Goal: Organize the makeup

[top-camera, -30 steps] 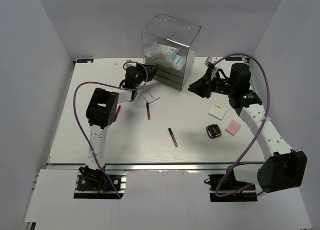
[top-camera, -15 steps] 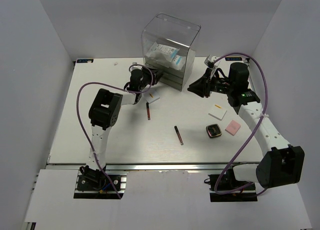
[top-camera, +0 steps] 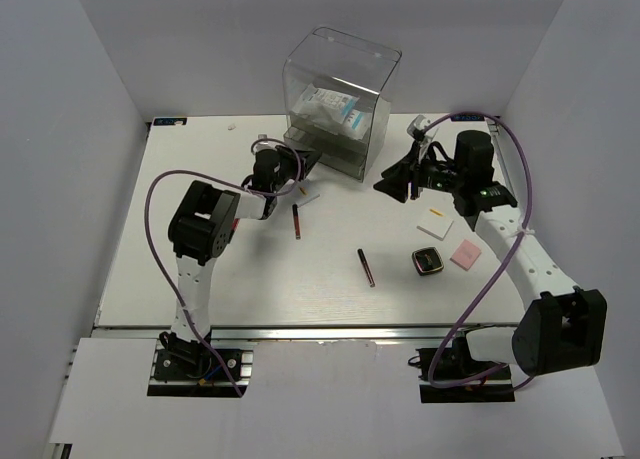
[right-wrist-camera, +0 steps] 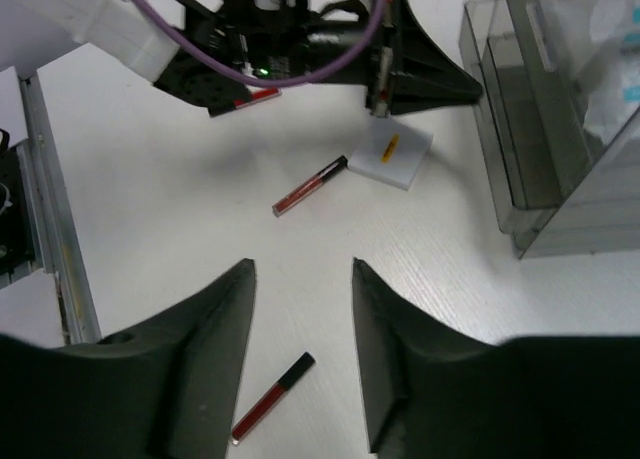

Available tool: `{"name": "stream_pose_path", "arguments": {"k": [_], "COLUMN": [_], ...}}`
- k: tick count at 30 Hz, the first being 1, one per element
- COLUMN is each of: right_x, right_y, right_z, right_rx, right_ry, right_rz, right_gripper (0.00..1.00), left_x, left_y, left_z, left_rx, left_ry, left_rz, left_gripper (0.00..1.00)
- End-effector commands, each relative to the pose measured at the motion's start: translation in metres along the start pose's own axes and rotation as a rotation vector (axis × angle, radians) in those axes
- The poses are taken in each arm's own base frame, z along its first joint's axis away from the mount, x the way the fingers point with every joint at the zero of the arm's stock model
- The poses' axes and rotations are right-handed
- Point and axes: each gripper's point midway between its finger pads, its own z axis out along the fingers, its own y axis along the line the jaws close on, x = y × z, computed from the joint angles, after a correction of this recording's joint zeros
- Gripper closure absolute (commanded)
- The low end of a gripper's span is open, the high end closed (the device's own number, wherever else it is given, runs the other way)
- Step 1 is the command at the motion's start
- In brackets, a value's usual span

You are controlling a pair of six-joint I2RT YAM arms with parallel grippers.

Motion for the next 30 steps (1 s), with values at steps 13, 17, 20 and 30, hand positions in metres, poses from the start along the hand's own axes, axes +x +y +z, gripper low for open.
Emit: {"name": "stream_pose_path", "arguments": {"k": [13,17,20,30], "right_x": [0.17,0.194,0.211,0.256], "right_y": [-0.011,0.005,0.01,0.037], "right_z": [0.01,0.011,0.007,0.009], "right_rx": [0.279,0.328,0.381,0.383], "right_ry": [0.609,0.696,0.768,0.912], "right_rz": [0.136,0.177,0.18,0.202], "right_gripper": [0.11,0.11,0.14,0.4], "left_x": [0.004,-0.001,-0.009,-0.087], "left_y": [-0.055,-0.073,-0.054,-0.014], "left_z": [-0.07,-0.091,-0.115,-0.237], "left_rx": [0.008,-0.031,-0.231,-0.772], "left_ry": [-0.003,-0.026,-0.035,-0.253], "left_rz": [0.137,0.229,0.358,0.719], "left_gripper": [0.43,0.32,0.27,0.02]}}
